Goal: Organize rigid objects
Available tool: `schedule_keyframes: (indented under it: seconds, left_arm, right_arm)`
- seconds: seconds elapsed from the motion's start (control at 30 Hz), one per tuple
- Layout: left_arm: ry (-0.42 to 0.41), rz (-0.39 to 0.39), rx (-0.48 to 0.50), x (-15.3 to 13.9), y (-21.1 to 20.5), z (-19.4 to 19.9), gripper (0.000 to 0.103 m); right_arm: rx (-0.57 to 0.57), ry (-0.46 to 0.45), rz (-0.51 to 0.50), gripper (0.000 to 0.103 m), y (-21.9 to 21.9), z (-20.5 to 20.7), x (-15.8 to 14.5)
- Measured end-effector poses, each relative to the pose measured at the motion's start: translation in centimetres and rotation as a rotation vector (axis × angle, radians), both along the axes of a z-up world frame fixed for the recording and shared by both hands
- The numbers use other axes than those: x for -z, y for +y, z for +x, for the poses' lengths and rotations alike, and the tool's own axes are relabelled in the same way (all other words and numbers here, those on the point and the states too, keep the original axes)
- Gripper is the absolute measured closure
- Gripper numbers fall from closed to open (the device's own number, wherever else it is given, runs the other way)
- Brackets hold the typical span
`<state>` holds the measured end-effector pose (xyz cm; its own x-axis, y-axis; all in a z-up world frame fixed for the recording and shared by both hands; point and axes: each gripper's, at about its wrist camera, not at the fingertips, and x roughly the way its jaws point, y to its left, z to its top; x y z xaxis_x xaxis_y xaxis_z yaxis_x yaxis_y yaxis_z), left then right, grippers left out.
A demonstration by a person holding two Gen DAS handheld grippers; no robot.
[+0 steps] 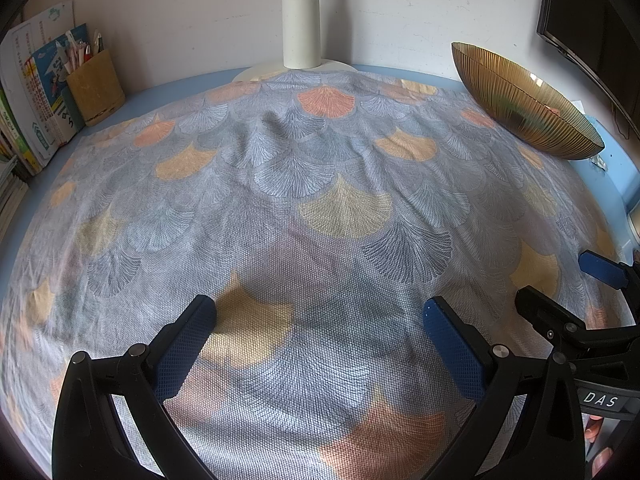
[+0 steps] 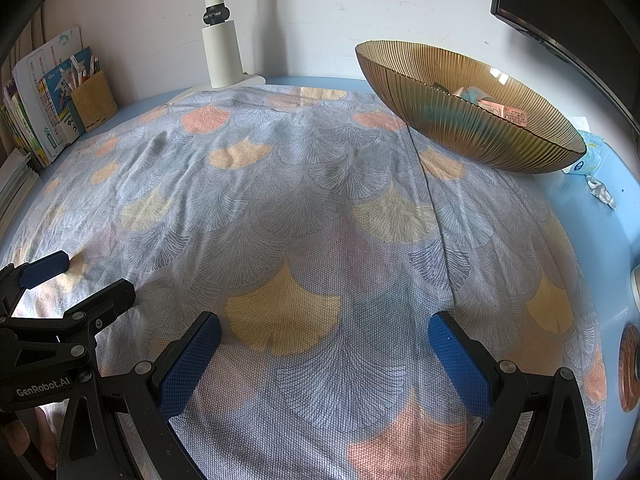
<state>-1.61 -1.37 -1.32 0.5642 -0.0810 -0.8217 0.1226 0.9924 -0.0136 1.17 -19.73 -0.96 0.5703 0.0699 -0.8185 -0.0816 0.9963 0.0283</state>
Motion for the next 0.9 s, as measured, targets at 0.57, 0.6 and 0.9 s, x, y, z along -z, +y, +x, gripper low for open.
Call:
schedule_keyframes:
  seconds: [0.57, 0.6, 0.9]
  left_arm:
    - [0.0, 0.0, 0.0, -0.05, 0.03, 0.02, 0.0]
    - [0.0, 0.0, 0.0, -0.06, 0.03, 0.02, 0.0]
    - [0.0, 0.0, 0.0, -0.04, 0.04, 0.01, 0.0]
  right_arm:
    - [0.0, 0.0, 0.0, 0.0, -0.05, -0.01, 0.01]
    - [0.0, 0.0, 0.0, 0.0, -0.08, -0.04, 0.03]
    - [0.0, 0.0, 0.0, 0.0, -0.06, -0.02, 0.02]
